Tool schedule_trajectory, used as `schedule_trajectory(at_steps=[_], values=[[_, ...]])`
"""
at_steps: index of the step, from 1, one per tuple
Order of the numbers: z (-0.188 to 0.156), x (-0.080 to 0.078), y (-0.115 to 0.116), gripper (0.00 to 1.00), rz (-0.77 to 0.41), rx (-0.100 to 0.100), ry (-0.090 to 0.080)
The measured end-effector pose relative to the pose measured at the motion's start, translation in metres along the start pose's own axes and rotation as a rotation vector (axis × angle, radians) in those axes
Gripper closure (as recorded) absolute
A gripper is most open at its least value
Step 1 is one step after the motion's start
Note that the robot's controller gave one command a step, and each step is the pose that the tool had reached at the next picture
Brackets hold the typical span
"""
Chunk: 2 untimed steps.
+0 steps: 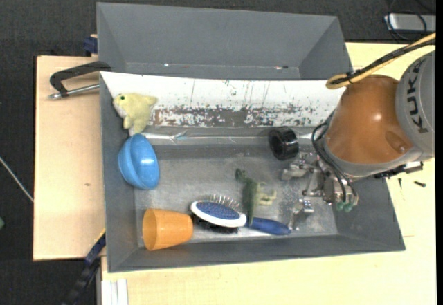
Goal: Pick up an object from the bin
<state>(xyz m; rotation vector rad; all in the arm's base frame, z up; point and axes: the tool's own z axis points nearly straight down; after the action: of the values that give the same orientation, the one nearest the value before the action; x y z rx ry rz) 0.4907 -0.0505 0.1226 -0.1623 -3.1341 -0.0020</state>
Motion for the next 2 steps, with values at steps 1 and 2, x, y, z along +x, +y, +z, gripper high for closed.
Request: schedule_trajectory(at_steps=[1,2], values=[[0.0462,-0.0064,0.093,0.0,-0.124,0.0,-0.005],[0.0453,-0.0078,0.0894,1.0,-0.116,0.001,-0.011]])
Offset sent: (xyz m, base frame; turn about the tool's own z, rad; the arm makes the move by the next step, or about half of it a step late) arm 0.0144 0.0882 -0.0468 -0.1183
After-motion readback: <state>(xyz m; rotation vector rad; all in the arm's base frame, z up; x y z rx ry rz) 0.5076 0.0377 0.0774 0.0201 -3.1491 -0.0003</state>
